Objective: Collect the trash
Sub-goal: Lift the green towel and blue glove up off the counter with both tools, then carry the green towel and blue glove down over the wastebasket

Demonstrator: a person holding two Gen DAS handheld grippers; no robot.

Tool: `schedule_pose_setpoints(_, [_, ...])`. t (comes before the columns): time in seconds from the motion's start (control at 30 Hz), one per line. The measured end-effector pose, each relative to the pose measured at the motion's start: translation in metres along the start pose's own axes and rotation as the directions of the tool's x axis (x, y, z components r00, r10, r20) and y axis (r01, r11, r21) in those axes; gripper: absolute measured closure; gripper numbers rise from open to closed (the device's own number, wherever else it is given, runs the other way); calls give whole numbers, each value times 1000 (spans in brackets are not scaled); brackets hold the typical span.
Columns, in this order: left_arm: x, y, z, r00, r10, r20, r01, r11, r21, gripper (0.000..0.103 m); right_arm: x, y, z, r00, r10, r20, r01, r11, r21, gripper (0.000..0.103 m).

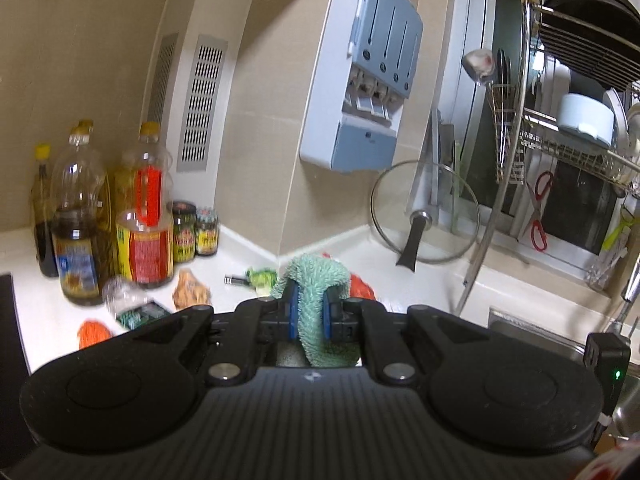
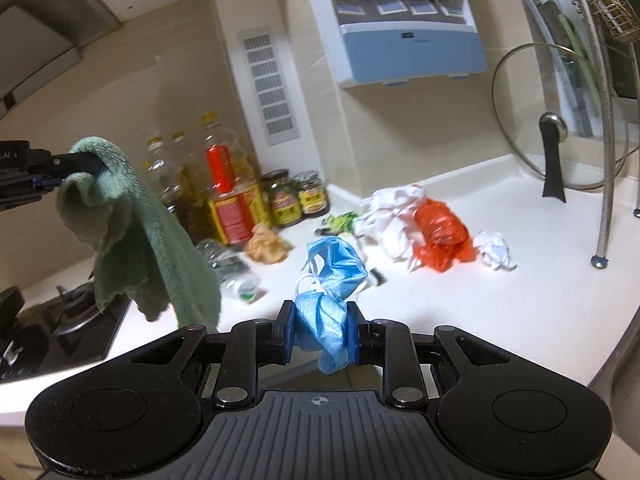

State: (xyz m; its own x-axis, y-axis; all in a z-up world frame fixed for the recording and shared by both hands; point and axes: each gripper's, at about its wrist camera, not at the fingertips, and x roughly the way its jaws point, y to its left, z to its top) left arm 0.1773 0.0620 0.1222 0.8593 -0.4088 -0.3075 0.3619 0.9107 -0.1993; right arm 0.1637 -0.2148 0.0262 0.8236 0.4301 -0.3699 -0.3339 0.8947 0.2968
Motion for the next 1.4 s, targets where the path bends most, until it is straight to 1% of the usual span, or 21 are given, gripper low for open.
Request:
schedule_pose_setpoints(0.17, [-5, -8, -26, 998, -1, -61, -1, 1000, -23, 93, -10, 5, -15, 999, 23, -34, -23, 1000, -1, 77])
schedule_pose_setpoints(0.33, [-2, -16, -57, 991, 0, -133, -7, 999, -50, 93, -14, 7, -37, 995, 40, -90, -39, 999, 9, 77])
schedule_pose_setpoints(0.47, [5, -18, -83, 980, 5, -201, -21, 997, -78, 93, -12, 7, -57, 988, 49, -147, -47, 999, 19, 77])
schedule_pose_setpoints(0.6, [15, -17, -111, 963, 13, -269, -40, 995, -95, 93, -5, 8, -78, 976, 52, -212, -48, 999, 27, 77])
schedule_pose_setpoints(0.8, [37, -7, -154, 925, 33, -378, -82, 990, -113, 93, 14, 5, -113, 948, 52, -313, -44, 999, 30, 77])
schedule_pose_setpoints(0.87, [46, -2, -170, 909, 40, -415, -95, 989, -113, 93, 21, 3, -123, 939, 49, -340, -41, 999, 30, 77])
schedule_pose_setpoints(0.93, [54, 2, -184, 889, 55, -454, -112, 989, -98, 93, 30, 2, -134, 929, 45, -367, -37, 999, 29, 77])
schedule_pose_setpoints(1.03, [67, 9, -204, 864, 50, -501, -112, 989, -94, 93, 45, 0, -149, 914, 35, -403, -27, 999, 26, 77])
schedule_pose_setpoints(1.2, [89, 18, -232, 825, 45, -563, -108, 991, -79, 93, 66, -5, -169, 894, 27, -447, -15, 999, 32, 77])
schedule_pose_setpoints(1.27, [99, 22, -242, 807, 42, -589, -109, 991, -80, 93, 73, -6, -175, 891, 27, -454, -13, 999, 34, 77])
schedule_pose_setpoints(1.4, [122, 29, -262, 779, 41, -626, -107, 992, -67, 93, 84, -14, -184, 883, 15, -468, 5, 999, 40, 77])
